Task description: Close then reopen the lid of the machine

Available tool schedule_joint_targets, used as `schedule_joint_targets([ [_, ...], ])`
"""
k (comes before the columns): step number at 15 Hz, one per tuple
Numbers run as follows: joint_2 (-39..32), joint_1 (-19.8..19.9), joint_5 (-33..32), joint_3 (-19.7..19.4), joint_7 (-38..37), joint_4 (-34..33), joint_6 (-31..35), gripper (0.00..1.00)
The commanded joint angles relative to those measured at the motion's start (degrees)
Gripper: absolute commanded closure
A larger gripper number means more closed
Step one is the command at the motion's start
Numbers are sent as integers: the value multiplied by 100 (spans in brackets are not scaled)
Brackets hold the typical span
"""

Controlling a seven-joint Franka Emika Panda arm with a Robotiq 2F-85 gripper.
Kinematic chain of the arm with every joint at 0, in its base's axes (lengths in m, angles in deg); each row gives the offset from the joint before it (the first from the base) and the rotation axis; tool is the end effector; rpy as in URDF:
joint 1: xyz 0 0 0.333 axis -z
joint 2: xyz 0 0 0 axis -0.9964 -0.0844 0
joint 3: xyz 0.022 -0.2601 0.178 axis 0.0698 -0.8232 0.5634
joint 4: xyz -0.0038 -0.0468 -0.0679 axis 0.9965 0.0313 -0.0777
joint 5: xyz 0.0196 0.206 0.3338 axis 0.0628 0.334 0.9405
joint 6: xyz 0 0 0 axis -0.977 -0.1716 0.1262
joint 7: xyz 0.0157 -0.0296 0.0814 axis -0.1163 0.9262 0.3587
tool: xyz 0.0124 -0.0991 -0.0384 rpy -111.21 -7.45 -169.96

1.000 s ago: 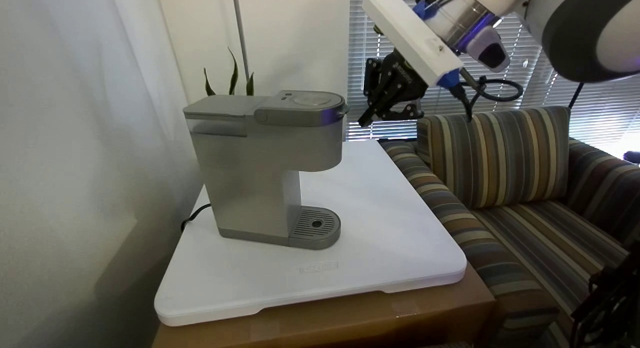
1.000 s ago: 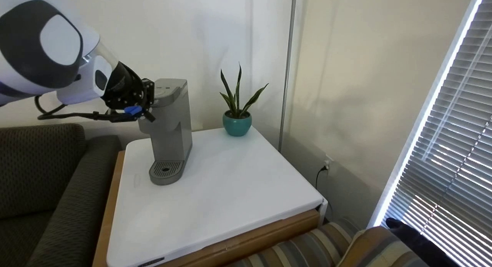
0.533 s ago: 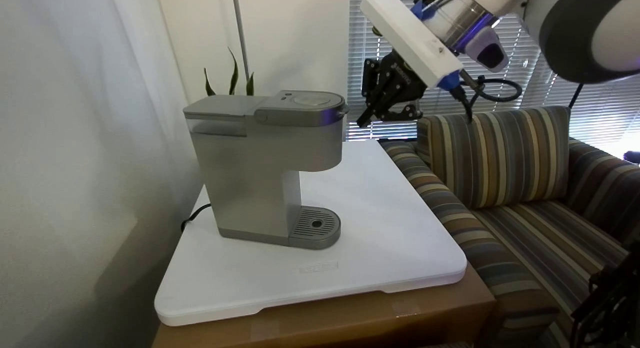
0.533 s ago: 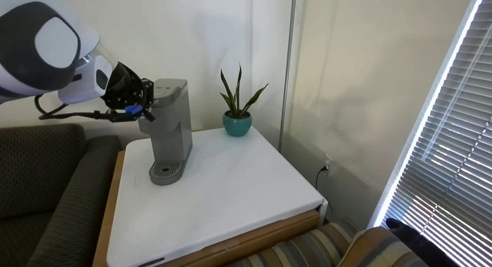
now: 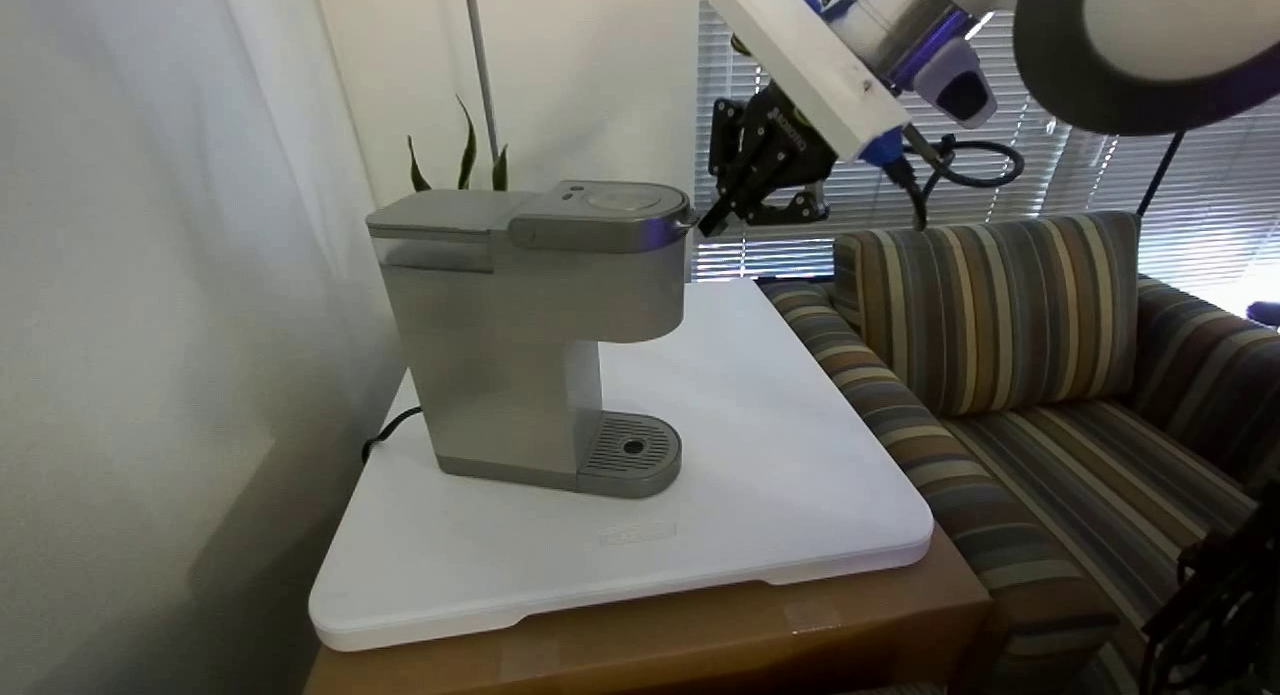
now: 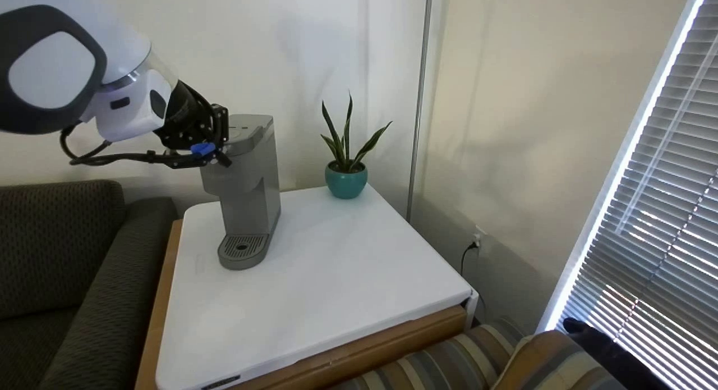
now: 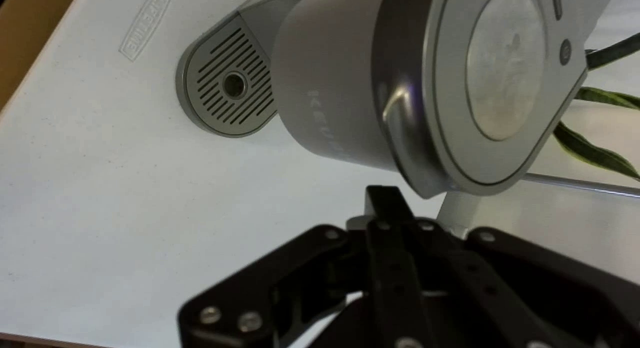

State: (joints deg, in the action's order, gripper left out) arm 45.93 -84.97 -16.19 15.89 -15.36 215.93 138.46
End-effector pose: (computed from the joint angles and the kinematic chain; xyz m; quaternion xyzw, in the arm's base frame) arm 0.5184 0.1075 0.3070 -0.6816 0.6546 -0.1727 0.2776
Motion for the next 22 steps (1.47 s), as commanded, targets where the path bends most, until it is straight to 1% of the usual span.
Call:
schedule_joint_targets([
  [1, -46, -42, -50, -40, 57, -1, 188, 100],
  [7, -19, -118, -46, -117, 95, -28, 234, 100],
  [8, -12, -143, 581, -18, 631, -17, 246, 100],
  [13, -12, -281, 1333, -34, 1368, -46, 351, 100],
  [17, -31, -363, 1753, -25, 1759, -46, 533, 100],
  [18, -37, -376, 1831, -18, 1828, -45, 598, 100],
  [19, -35, -399, 1608, -91, 1637, -32, 659, 100],
  [22, -41, -424, 1638, -87, 1676, -44, 860, 100],
])
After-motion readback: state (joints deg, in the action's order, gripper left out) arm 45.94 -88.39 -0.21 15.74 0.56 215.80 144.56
